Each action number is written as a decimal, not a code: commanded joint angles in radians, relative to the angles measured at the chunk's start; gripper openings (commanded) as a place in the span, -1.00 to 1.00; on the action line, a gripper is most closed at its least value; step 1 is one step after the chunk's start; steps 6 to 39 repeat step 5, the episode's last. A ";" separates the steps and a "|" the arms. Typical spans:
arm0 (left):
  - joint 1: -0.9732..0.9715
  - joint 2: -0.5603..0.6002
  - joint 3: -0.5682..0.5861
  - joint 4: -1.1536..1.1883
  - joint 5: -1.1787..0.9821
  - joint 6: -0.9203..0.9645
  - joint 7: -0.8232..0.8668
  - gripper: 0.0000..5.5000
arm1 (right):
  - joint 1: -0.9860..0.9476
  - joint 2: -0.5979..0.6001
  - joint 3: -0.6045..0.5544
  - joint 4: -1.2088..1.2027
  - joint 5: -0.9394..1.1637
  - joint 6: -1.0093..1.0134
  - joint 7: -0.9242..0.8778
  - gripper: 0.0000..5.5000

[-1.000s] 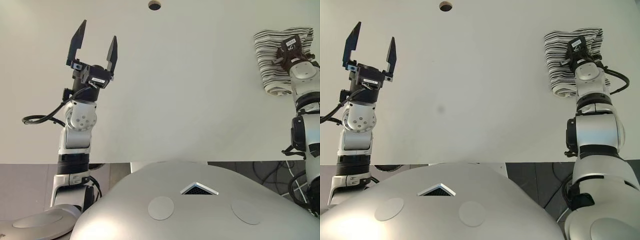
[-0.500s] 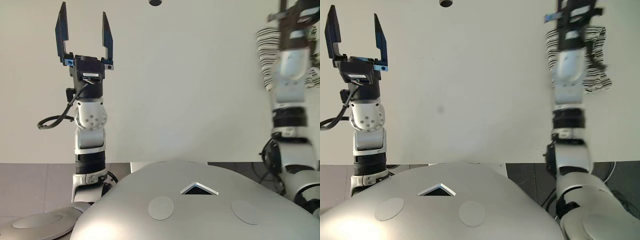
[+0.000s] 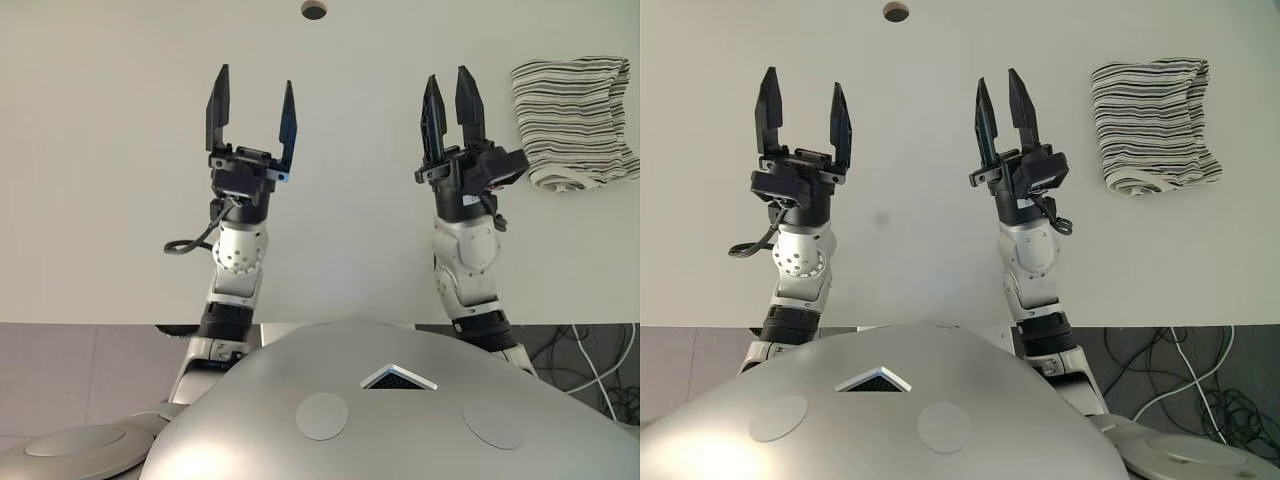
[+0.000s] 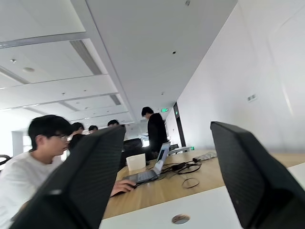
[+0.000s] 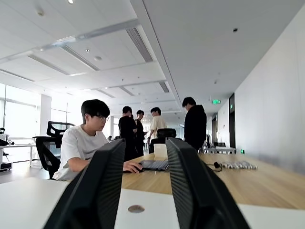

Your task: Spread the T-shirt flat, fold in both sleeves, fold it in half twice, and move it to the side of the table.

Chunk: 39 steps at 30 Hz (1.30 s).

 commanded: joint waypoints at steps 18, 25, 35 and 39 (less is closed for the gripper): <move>-0.001 -0.005 0.020 0.003 0.023 -0.037 0.006 0.21 | -0.005 0.033 -0.030 -0.009 -0.007 -0.041 0.036 0.04; -0.001 -0.005 0.020 0.003 0.023 -0.037 0.006 0.21 | -0.005 0.033 -0.030 -0.009 -0.007 -0.041 0.036 0.04; -0.001 -0.005 0.020 0.003 0.023 -0.037 0.006 0.21 | -0.005 0.033 -0.030 -0.009 -0.007 -0.041 0.036 0.04; -0.001 -0.005 0.020 0.003 0.023 -0.037 0.006 0.21 | -0.005 0.033 -0.030 -0.009 -0.007 -0.041 0.036 0.04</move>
